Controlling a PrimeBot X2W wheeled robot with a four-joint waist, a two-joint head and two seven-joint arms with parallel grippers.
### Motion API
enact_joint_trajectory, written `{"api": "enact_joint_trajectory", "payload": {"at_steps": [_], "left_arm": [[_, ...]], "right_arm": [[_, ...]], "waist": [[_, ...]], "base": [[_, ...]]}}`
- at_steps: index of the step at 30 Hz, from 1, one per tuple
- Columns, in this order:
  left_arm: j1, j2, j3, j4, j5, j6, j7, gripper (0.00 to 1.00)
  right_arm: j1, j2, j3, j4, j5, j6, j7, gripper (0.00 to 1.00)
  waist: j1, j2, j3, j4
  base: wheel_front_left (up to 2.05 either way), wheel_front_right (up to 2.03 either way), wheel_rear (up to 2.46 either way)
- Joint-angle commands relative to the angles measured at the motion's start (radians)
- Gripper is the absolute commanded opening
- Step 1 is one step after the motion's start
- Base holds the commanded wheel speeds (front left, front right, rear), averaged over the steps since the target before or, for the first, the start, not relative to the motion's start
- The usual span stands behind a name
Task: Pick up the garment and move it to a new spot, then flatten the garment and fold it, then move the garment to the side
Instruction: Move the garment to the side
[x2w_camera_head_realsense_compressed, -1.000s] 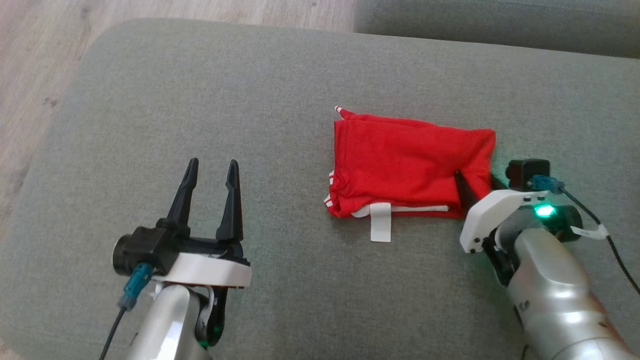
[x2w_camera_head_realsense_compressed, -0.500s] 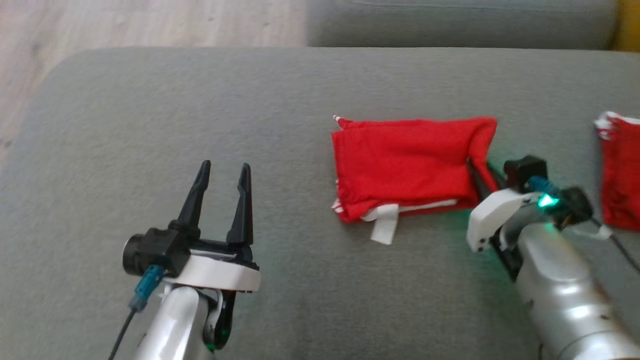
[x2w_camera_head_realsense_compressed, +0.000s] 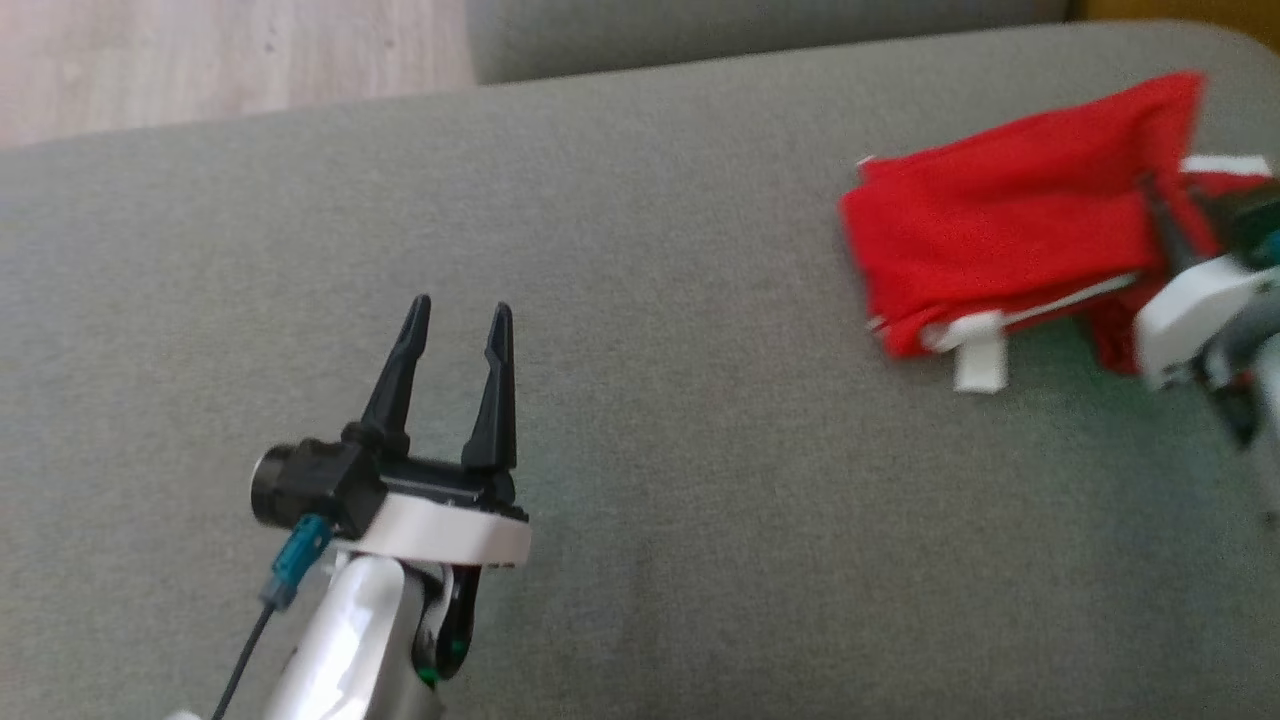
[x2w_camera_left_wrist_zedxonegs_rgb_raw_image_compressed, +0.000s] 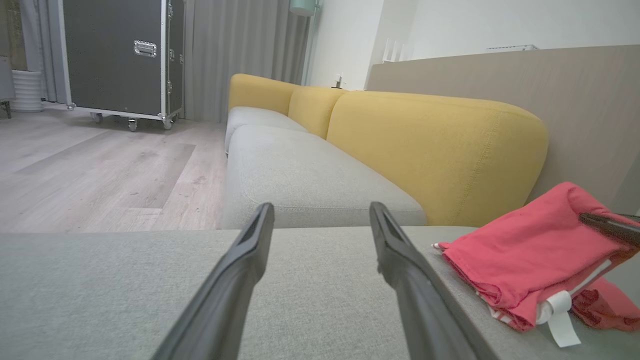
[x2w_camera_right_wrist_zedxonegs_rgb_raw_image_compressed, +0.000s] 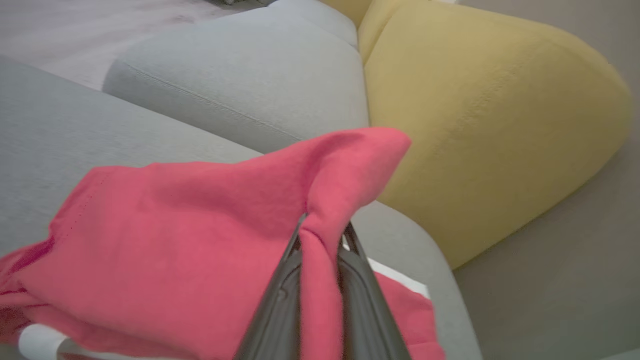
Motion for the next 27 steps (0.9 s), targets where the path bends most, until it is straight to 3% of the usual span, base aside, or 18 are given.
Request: {"api": "enact_joint_trajectory", "payload": {"at_steps": [1,7,11,23,24,25,27], "left_arm": [[-0.057,0.007,0.024,-0.040,0.002,0.000,-0.005,1.00],[-0.096,0.007,0.021,-0.040,0.010,-0.010,-0.005,1.00],[-0.110,0.007,0.023,-0.032,0.015,-0.016,-0.005,1.00],[-0.127,0.007,0.026,-0.021,0.019,-0.028,-0.005,1.00],[-0.126,0.007,0.027,-0.020,0.020,-0.029,-0.005,1.00],[-0.125,0.007,0.028,-0.018,0.021,-0.030,-0.005,1.00],[-0.123,0.007,0.033,-0.015,0.023,-0.031,-0.005,1.00]], "right_arm": [[-0.034,-0.057,0.019,-0.049,0.020,-0.001,0.017,0.00],[-0.033,-0.204,0.012,-0.065,0.053,-0.001,0.071,0.00],[-0.032,-0.258,-0.025,-0.048,0.055,-0.001,0.099,0.00],[-0.013,-0.277,-0.183,0.040,-0.013,-0.001,0.138,0.00],[-0.012,-0.272,-0.202,0.043,-0.021,-0.001,0.131,0.28],[-0.010,-0.264,-0.220,0.046,-0.027,-0.001,0.127,1.00],[-0.012,-0.246,-0.247,0.046,-0.042,-0.001,0.118,1.00]], "waist": [[0.0000,0.0000,0.035,-0.021],[0.0000,0.0000,0.092,-0.023],[0.0000,0.0000,0.115,-0.021],[0.0000,0.0000,0.140,-0.005],[0.0000,0.0000,0.139,-0.005],[0.0000,0.0000,0.138,-0.005],[0.0000,0.0000,0.133,-0.008]], "base": [[0.00,0.00,0.00],[0.00,0.00,0.00],[0.00,0.00,0.00],[0.00,0.00,0.00],[0.00,0.00,0.00],[0.00,0.00,0.00],[0.00,0.00,0.00]]}}
